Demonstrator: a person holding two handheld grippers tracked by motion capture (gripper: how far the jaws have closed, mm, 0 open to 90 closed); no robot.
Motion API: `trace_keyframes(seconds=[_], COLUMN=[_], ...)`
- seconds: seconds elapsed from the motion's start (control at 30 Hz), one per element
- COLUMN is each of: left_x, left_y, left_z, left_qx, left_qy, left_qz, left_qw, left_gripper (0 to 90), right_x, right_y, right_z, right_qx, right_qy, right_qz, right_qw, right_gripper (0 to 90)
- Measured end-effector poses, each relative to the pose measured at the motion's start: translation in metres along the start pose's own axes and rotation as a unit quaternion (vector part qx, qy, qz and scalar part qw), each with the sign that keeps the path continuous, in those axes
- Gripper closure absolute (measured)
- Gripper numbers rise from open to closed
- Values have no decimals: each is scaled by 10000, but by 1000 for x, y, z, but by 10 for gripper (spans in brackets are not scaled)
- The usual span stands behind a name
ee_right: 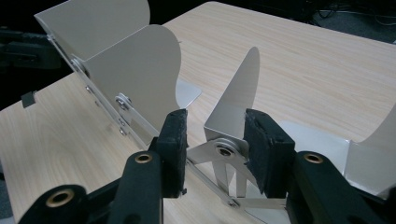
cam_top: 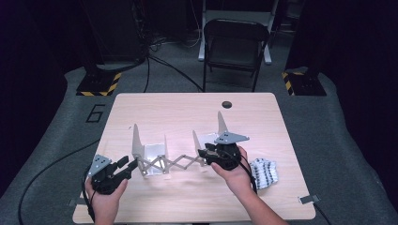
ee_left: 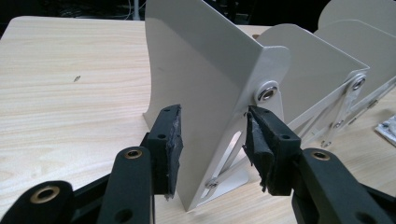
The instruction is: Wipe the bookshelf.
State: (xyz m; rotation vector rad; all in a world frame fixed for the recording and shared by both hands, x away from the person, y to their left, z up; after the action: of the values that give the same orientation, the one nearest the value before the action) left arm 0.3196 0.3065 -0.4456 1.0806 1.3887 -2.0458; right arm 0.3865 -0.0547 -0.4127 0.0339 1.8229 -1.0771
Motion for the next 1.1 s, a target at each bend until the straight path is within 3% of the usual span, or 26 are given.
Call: trace_keyframes(seconds=[0.5, 0.7, 0.93, 1.1], left_x=[-6, -5, -2, 3], left_y=[9, 10, 8, 8], left_z=[-13, -17, -12, -10], left_qx=[-12, 3, 108, 122], left_qy=[-36, -139, -38, 26], left_qz=[67, 182, 194, 135], left_qw=[10000, 9997, 9997, 9998], left_gripper=[534, 506, 470, 450], right_x=[13, 16, 15, 24], right_y=[-7, -10, -25, -49], right_z=[-16, -21, -14, -8], right_qx=[-198, -285, -240, -127], right_qy=[49, 66, 98, 112], right_qz=[25, 27, 338, 620], right_qw=[9998, 9996, 9991, 9979], right_gripper=[581, 555, 499, 483])
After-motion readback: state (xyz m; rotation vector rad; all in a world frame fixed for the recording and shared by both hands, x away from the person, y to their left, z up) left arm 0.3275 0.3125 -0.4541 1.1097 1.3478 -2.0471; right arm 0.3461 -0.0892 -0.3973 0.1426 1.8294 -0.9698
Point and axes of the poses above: each handheld gripper's, and its own axes: y roughly forward along the jaws, x roughly out of its underside, z roughly to its right, the point moved 1 cm from there along y, roughly forward along the jaws, and after that the axes turned 11 degrees about -z, right-handed, at the moved point
